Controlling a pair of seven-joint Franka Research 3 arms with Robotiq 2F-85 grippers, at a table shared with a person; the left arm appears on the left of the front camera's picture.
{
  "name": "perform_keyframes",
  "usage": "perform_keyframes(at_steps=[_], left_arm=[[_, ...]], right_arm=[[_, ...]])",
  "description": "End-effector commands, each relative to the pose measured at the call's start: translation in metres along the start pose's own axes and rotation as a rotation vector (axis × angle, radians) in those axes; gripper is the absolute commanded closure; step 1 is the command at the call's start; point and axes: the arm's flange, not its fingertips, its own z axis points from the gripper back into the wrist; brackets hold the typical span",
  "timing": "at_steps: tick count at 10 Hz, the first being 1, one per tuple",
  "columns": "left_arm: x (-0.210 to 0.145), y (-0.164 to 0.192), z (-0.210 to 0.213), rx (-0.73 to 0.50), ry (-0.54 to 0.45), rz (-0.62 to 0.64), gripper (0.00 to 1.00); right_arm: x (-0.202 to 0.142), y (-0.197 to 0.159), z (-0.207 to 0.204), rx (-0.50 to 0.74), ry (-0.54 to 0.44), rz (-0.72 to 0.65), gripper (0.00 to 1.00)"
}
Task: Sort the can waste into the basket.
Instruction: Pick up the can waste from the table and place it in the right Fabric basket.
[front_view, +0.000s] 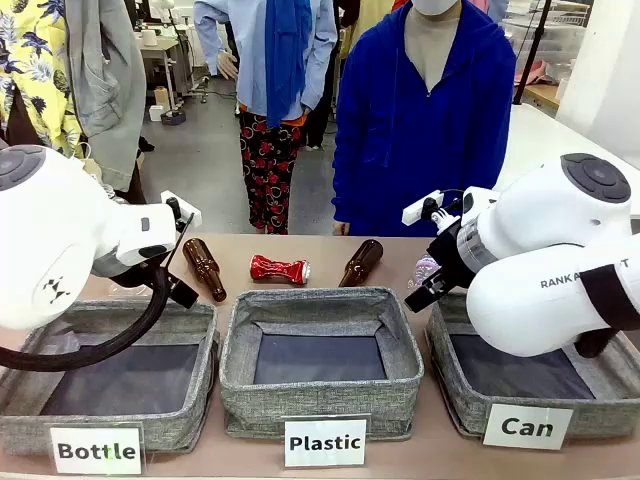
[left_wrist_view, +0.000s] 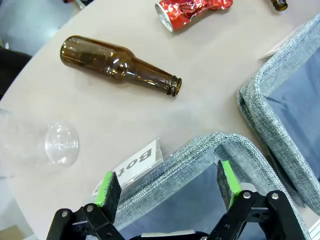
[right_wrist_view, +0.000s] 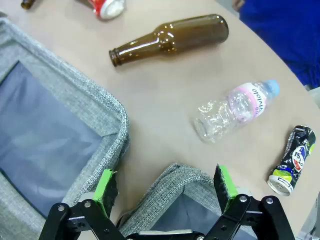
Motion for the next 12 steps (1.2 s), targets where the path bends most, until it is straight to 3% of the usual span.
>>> perform_keyframes(at_steps=[1, 12], left_arm=[[0.0000, 0.0000, 0.0001, 0.000, 0.000, 0.000, 0.00], [0.0000, 0.0000, 0.0001, 0.000, 0.000, 0.000, 0.00]], right_arm=[[0.0000, 0.0000, 0.0000, 0.000, 0.000, 0.000, 0.00], [0.0000, 0.0000, 0.0000, 0.000, 0.000, 0.000, 0.00]])
